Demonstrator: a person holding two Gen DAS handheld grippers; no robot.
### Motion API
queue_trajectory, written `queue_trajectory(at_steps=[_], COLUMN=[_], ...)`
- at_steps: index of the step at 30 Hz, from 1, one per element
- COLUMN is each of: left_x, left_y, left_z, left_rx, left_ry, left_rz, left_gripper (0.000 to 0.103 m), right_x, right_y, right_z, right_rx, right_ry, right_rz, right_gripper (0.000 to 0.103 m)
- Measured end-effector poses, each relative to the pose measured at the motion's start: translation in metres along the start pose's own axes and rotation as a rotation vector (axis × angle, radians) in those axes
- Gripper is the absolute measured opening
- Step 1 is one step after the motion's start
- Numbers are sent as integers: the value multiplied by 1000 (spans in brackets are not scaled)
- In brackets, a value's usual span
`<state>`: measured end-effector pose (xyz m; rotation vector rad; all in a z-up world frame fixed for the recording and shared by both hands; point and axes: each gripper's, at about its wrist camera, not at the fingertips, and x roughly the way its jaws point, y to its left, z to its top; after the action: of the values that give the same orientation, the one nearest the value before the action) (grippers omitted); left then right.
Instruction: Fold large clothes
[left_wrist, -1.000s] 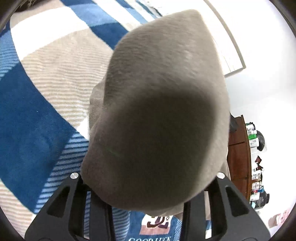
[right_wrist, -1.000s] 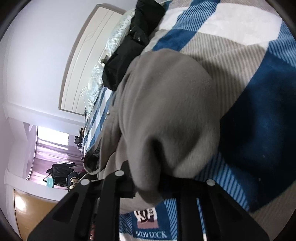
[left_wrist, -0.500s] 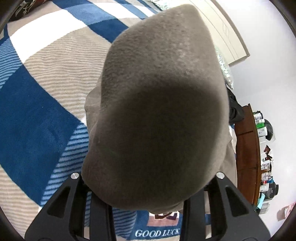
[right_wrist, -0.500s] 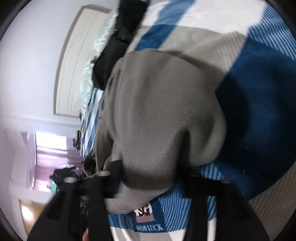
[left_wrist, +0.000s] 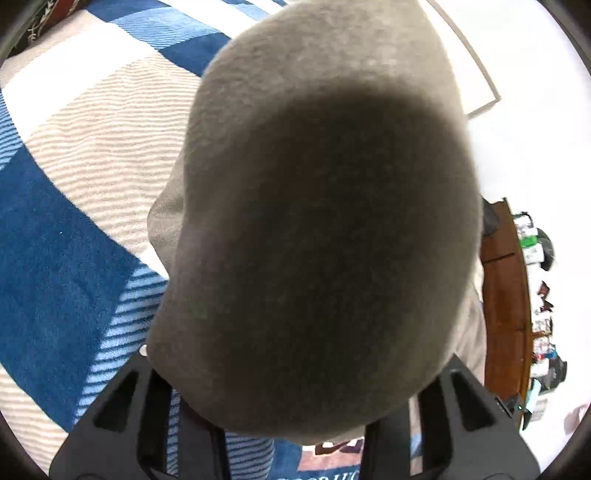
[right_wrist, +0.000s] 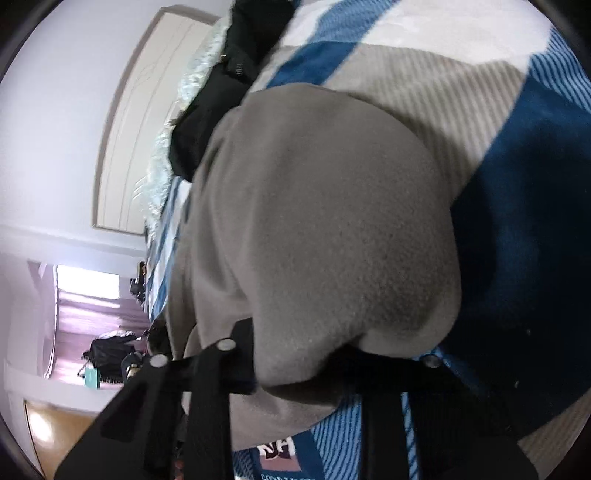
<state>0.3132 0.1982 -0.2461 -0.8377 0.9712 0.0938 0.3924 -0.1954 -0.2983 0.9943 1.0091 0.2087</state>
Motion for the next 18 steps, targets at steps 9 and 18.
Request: queue_trajectory(at_steps=[9, 18], left_x=[-40, -59], left_y=[-2, -6], left_z=[-20, -43], left_rx=[19, 39], left_ry=[-64, -75], left_rz=[-82, -68], left_gripper=[27, 27], right_x=[-41, -60], right_y=[10, 18], right_z=[-20, -31], right_rx=[-65, -90], right_ry=[-20, -5], right_rz=[65, 62], right_gripper=[15, 14])
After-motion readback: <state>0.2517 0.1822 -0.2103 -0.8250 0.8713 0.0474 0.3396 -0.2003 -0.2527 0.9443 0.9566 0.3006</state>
